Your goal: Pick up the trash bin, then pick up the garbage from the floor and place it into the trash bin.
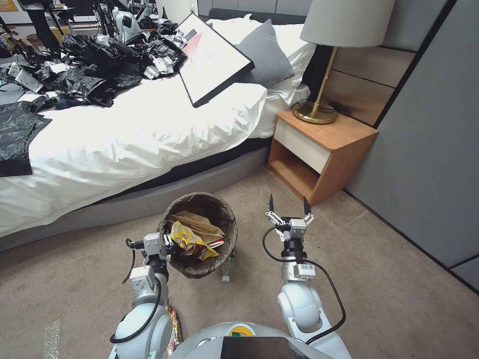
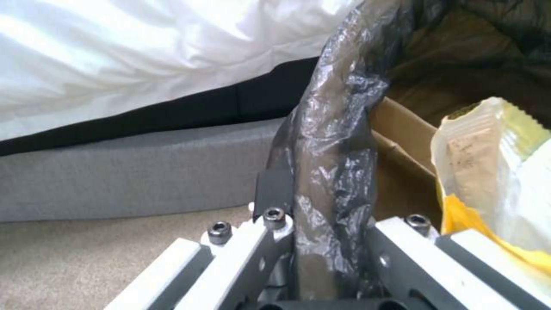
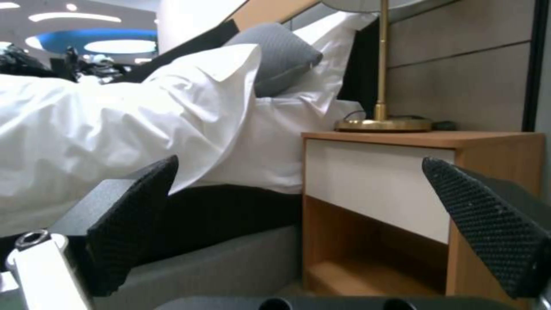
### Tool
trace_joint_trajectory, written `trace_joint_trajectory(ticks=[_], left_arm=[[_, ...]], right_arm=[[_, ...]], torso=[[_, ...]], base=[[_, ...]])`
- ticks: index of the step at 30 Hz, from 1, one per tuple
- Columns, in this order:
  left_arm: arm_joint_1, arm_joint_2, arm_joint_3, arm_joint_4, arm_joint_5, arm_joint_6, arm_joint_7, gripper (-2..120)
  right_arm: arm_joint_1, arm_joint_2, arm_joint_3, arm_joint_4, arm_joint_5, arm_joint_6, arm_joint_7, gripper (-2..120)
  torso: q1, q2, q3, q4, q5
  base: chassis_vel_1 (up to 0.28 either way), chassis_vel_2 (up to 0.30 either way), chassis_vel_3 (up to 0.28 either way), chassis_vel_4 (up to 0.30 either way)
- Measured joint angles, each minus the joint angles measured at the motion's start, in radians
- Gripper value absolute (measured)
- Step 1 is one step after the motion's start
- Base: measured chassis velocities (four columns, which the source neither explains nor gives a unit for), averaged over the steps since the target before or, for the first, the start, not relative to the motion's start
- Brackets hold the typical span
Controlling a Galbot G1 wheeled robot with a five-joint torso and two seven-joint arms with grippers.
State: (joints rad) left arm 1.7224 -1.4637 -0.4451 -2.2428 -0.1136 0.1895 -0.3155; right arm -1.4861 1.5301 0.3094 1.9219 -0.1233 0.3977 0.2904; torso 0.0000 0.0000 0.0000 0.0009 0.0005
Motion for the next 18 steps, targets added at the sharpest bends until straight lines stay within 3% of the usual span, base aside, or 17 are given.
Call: trace_joint_trajectory(ticks=[12, 18], left_arm=[[0.002, -0.001, -0.003, 0.002, 0.001, 0.0, -0.001, 0], [0.002, -0.002, -0.003, 0.004, 0.002, 0.0, -0.001, 0]], right_arm=[[0.003, 0.012, 0.008, -0.003, 0.0, 0.008, -0.001, 100], [0.005, 0.013, 0.008, -0.004, 0.001, 0.009, -0.002, 100]], torso=[[0.0, 0.0, 0.0, 0.0, -0.0008], [0.0, 0.0, 0.0, 0.0001, -0.0006]], base=[[0.0, 0.0, 0.0, 0.0], [-0.082, 0.084, 0.079, -0.087]])
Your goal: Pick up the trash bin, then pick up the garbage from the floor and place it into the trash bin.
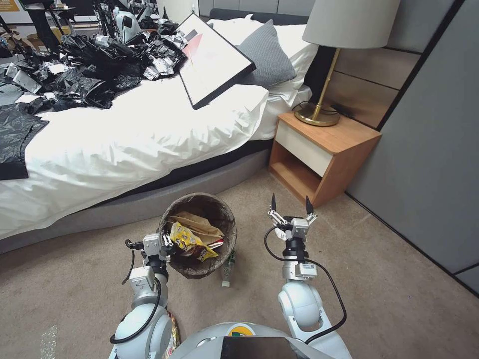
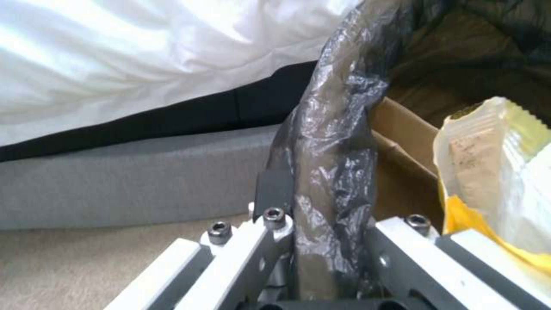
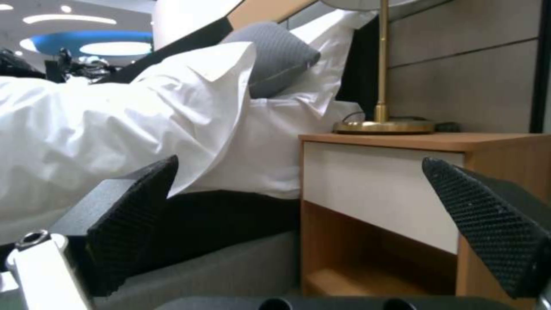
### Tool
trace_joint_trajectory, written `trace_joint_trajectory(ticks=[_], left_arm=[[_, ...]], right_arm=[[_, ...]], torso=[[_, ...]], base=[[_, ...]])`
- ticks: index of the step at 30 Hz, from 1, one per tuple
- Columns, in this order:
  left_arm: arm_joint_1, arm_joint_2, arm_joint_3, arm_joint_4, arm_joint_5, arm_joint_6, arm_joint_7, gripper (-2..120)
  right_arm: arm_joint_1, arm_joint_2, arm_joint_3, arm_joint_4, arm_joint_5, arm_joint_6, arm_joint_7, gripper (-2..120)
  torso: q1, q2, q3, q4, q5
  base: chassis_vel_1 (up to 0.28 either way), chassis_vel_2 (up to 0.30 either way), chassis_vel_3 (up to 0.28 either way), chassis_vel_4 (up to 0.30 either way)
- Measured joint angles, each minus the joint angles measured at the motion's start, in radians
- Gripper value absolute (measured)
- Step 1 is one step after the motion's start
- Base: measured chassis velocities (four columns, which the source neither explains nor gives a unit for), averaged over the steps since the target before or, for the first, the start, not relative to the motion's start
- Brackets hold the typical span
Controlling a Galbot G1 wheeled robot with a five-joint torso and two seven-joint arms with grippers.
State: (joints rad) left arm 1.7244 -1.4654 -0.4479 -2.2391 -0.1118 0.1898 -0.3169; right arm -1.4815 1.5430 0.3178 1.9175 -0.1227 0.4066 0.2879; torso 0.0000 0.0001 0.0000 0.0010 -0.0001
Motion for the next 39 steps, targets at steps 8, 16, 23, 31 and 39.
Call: trace_joint_trajectory(ticks=[8, 16, 23, 31, 39], left_arm=[[-0.003, 0.0, 0.0, 0.003, 0.002, 0.0, -0.001, 0], [-0.002, -0.002, -0.001, 0.004, 0.002, 0.0, -0.002, 0], [-0.001, -0.002, -0.003, 0.005, 0.002, 0.0, -0.002, 0], [-0.002, -0.003, -0.002, 0.005, 0.003, -0.001, -0.003, 0], [-0.002, -0.001, -0.003, 0.005, 0.003, -0.001, -0.003, 0]], right_arm=[[0.0, 0.002, 0.003, 0.0, 0.001, 0.004, -0.003, 100], [0.0, 0.002, 0.003, -0.002, 0.002, 0.009, -0.006, 100], [0.004, 0.004, 0.005, -0.018, -0.041, 0.057, -0.008, 100], [0.007, 0.003, 0.013, -0.03, -0.087, 0.075, -0.007, 100], [-0.004, -0.015, 0.02, -0.029, -0.119, 0.025, 0.0, 100]], torso=[[0.0, 0.0, 0.0, 0.0, 0.0], [0.0, 0.0, 0.0, -0.0001, 0.0001], [0.0, 0.0, 0.0, 0.0, 0.0], [0.0, 0.0, 0.0, -0.0001, 0.0004], [0.0, 0.0, 0.0, 0.0, 0.0003]], base=[[-0.111, 0.126, 0.111, -0.118], [-0.125, 0.109, 0.122, -0.107], [-0.089, 0.123, 0.12, -0.111], [-0.032, 0.028, 0.03, -0.035], [0.0, 0.0, 0.0, 0.0]])
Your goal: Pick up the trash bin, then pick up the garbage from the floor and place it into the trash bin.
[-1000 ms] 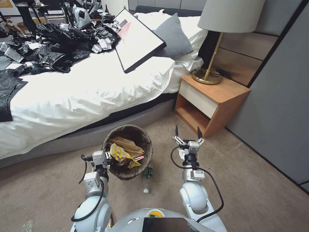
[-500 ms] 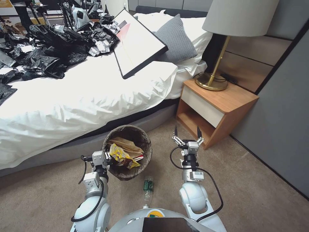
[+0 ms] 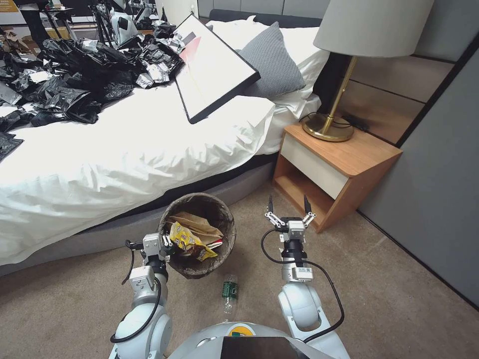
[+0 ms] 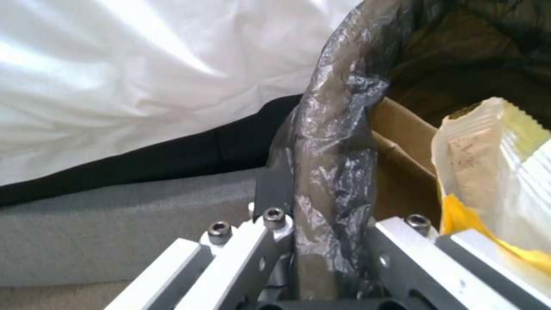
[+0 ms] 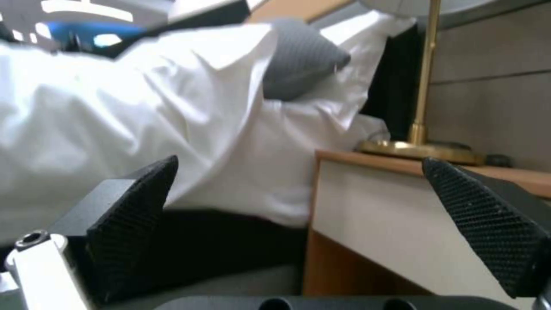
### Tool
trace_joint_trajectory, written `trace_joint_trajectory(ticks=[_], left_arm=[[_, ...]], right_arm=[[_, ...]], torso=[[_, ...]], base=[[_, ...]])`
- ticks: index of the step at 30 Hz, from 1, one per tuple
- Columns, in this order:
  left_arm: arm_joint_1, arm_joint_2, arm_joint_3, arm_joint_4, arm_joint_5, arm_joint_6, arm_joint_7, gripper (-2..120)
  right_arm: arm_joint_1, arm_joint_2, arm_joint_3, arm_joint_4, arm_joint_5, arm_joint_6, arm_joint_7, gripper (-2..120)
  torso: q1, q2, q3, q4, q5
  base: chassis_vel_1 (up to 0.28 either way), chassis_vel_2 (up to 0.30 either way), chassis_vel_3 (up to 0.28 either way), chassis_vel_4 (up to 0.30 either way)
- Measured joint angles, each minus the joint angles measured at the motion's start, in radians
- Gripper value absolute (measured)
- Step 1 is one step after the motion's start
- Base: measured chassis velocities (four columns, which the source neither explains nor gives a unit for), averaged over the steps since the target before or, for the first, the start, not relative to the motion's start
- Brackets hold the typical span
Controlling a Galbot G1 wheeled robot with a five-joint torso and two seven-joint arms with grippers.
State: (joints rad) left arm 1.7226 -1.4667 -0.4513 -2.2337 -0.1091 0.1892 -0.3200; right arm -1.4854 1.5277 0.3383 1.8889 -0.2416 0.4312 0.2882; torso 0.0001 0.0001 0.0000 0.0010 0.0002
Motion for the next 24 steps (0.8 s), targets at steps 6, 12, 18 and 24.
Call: trace_joint_trajectory(ticks=[6, 12, 18, 24], left_arm=[[0.001, 0.001, 0.0, 0.0, 0.0, 0.0, 0.0, 0], [-0.001, 0.003, 0.001, 0.0, -0.001, 0.0, 0.0, 0], [0.0, 0.004, 0.0, 0.0, -0.001, 0.0, 0.0, 0], [-0.001, 0.002, -0.001, 0.004, -0.001, 0.0, 0.001, 0]], right_arm=[[-0.03, -0.033, 0.013, 0.01, 0.007, -0.088, 0.003, 100], [-0.066, -0.078, 0.014, 0.003, 0.101, -0.258, 0.038, 100], [-0.069, -0.11, 0.014, -0.001, 0.187, -0.396, 0.088, 100], [-0.059, -0.155, 0.019, 0.002, 0.283, -0.546, 0.101, 100]], torso=[[0.0, 0.0, 0.0, -0.0001, -0.0001], [0.0, 0.0, 0.0, -0.0001, -0.0001], [0.0, 0.0, 0.0, -0.0001, -0.0001], [0.0, 0.0, 0.0, 0.0, -0.0002]], base=[[0.0, 0.0, 0.0, 0.0], [0.0, 0.0, 0.0, 0.0], [0.0, 0.0, 0.0, 0.0], [0.0, 0.0, 0.0, 0.0]])
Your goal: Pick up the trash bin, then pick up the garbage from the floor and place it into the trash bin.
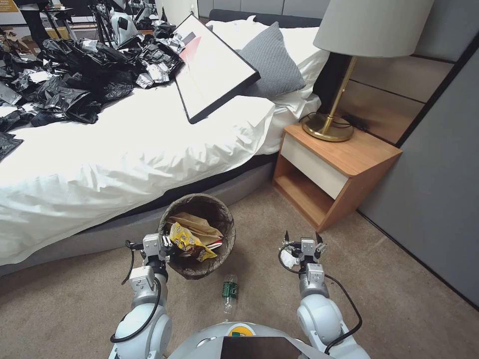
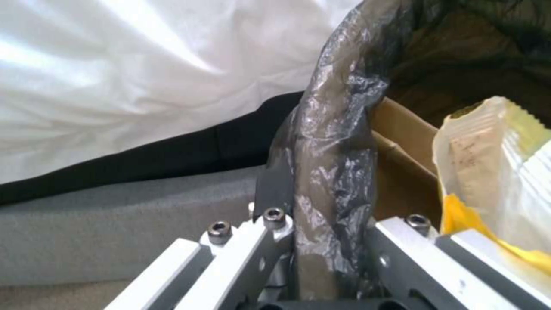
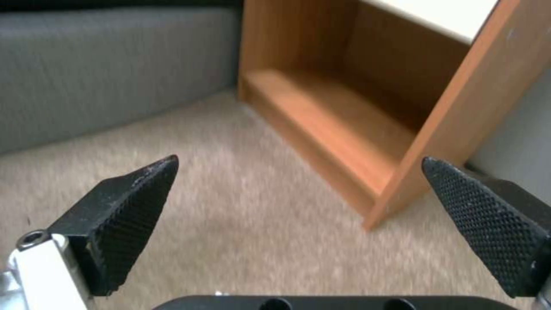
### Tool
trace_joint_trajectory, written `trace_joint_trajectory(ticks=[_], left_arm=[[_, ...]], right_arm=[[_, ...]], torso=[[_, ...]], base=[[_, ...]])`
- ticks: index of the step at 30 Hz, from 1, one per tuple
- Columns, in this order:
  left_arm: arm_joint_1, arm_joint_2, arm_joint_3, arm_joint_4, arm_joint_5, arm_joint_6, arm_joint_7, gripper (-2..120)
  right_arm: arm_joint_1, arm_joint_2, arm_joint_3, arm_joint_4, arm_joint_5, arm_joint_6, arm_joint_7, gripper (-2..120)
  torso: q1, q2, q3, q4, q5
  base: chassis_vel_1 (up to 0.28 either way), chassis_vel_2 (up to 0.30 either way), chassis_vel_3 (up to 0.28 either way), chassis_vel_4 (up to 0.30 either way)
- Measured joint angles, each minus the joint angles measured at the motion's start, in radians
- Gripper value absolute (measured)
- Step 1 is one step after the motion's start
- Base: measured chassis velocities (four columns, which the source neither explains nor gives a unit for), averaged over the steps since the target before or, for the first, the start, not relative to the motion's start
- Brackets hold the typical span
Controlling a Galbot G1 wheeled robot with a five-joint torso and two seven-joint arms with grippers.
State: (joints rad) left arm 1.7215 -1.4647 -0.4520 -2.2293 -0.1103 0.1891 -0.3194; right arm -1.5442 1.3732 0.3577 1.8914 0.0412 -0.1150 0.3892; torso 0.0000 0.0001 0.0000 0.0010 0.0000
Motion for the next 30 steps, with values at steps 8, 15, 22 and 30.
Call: trace_joint_trajectory(ticks=[8, 15, 22, 30], left_arm=[[-0.001, -0.002, 0.002, 0.002, 0.001, 0.0, 0.0, 0], [0.001, -0.003, 0.0, 0.003, 0.001, 0.0, 0.0, 0], [0.003, -0.003, -0.003, 0.003, 0.002, 0.0, 0.0, 0], [0.005, -0.003, -0.002, 0.003, 0.003, 0.0, 0.0, 0]], right_arm=[[0.051, -0.04, -0.003, -0.037, 0.106, -0.129, 0.011, 100], [0.115, -0.07, -0.037, -0.12, 0.214, -0.207, -0.002, 100], [0.172, -0.079, -0.062, -0.227, 0.263, -0.226, -0.025, 100], [0.229, -0.087, -0.075, -0.354, 0.296, -0.227, -0.057, 100]], torso=[[0.0, 0.0, 0.0, 0.0, 0.0001], [0.0, 0.0, 0.0, 0.0, 0.0], [0.0, 0.0, 0.0, 0.0, -0.0001], [0.0, 0.0, 0.0, 0.0, 0.0]], base=[[0.0, 0.0, 0.0, 0.0], [0.0, 0.0, 0.0, 0.0], [0.0, 0.0, 0.0, 0.0], [0.0, 0.0, 0.0, 0.0]])
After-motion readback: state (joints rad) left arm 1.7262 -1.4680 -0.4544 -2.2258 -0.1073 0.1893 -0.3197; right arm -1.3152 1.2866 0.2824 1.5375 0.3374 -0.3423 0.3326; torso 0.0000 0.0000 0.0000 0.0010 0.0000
